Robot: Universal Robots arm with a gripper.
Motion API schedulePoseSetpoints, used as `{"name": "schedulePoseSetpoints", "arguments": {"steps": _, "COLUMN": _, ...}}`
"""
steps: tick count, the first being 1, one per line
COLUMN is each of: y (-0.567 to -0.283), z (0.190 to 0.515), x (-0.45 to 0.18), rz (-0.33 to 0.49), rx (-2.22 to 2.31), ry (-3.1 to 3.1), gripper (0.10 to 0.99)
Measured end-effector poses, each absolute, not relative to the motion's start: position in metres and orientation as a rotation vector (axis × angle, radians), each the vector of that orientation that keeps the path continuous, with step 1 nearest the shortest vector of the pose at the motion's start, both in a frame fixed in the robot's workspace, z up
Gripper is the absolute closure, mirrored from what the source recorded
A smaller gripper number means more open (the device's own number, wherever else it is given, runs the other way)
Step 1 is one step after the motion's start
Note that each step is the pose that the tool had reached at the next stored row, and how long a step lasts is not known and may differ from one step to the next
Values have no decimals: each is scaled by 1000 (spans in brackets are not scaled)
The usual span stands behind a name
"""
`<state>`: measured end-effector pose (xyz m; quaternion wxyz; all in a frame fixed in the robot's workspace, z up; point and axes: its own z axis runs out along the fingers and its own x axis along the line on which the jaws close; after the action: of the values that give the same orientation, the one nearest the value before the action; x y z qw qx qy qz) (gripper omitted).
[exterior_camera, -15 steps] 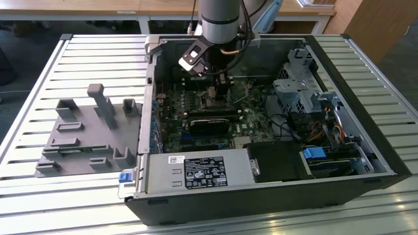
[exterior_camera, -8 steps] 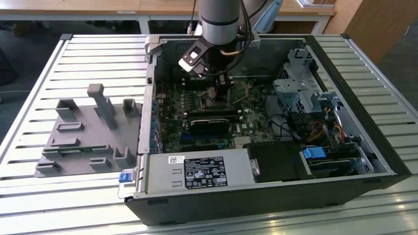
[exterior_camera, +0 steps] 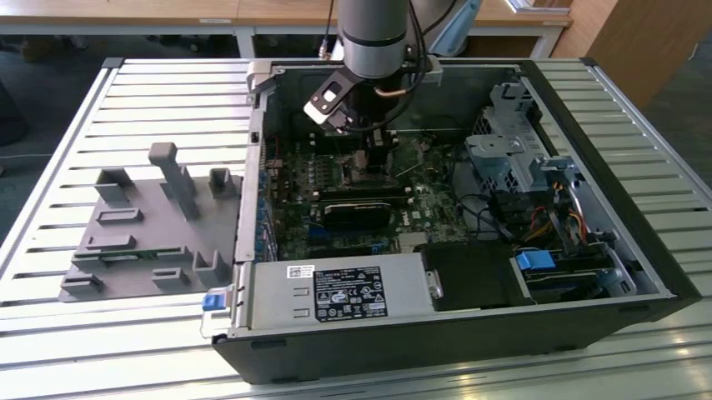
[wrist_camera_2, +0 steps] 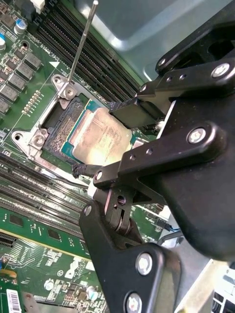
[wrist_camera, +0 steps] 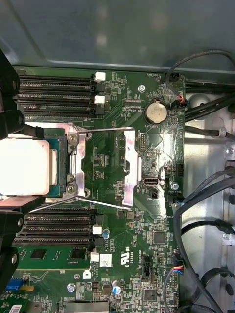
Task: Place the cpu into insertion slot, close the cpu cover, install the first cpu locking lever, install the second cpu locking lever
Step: 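Place the cpu into insertion slot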
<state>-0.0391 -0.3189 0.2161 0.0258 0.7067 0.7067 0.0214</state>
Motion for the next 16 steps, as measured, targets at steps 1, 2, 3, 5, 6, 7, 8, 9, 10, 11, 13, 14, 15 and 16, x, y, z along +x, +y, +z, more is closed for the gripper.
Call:
{"name": "schedulePoseSetpoints", "arguments": {"steps": 1, "y": -319, "z": 215, "x": -39, "rz": 66, "rx": 2185, "ry": 2184, "gripper": 541}}
{"name": "schedulePoseSetpoints", "arguments": {"steps": 2, "y": -319, "z": 215, "x": -39, "rz": 66, "rx": 2185, "ry": 2184, "gripper": 541}}
{"name": "schedulePoseSetpoints", "arguments": {"steps": 3, "y": -319, "z": 214, "x": -39, "rz": 66, "rx": 2186, "ry": 2183, "gripper": 541}}
{"name": "schedulePoseSetpoints", "arguments": {"steps": 5, "y": -319, "z": 213, "x": -39, "rz": 66, "rx": 2186, "ry": 2183, "gripper": 541}}
{"name": "schedulePoseSetpoints", "arguments": {"steps": 6, "y": -319, "z": 212, "x": -39, "rz": 66, "rx": 2186, "ry": 2183, "gripper": 541}}
{"name": "schedulePoseSetpoints", "arguments": {"steps": 7, "y": -319, "z": 211, "x": -39, "rz": 65, "rx": 2186, "ry": 2182, "gripper": 541}}
{"name": "schedulePoseSetpoints", "arguments": {"steps": 8, "y": -319, "z": 210, "x": -40, "rz": 65, "rx": 2186, "ry": 2182, "gripper": 541}}
{"name": "schedulePoseSetpoints", "arguments": {"steps": 9, "y": -319, "z": 209, "x": -40, "rz": 65, "rx": 2186, "ry": 2182, "gripper": 541}}
{"name": "schedulePoseSetpoints", "arguments": {"steps": 10, "y": -319, "z": 208, "x": -40, "rz": 65, "rx": 2186, "ry": 2182, "gripper": 541}}
{"name": "schedulePoseSetpoints", "arguments": {"steps": 11, "y": -319, "z": 208, "x": -40, "rz": 65, "rx": 2185, "ry": 2183, "gripper": 541}}
{"name": "schedulePoseSetpoints", "arguments": {"steps": 13, "y": -319, "z": 206, "x": -40, "rz": 64, "rx": 2186, "ry": 2182, "gripper": 541}}
{"name": "schedulePoseSetpoints", "arguments": {"steps": 14, "y": -319, "z": 205, "x": -40, "rz": 64, "rx": 2185, "ry": 2182, "gripper": 541}}
{"name": "schedulePoseSetpoints", "arguments": {"steps": 15, "y": -319, "z": 204, "x": -40, "rz": 64, "rx": 2185, "ry": 2182, "gripper": 541}}
{"name": "schedulePoseSetpoints", "arguments": {"steps": 16, "y": -319, "z": 204, "x": -40, "rz": 64, "rx": 2185, "ry": 2183, "gripper": 541}}
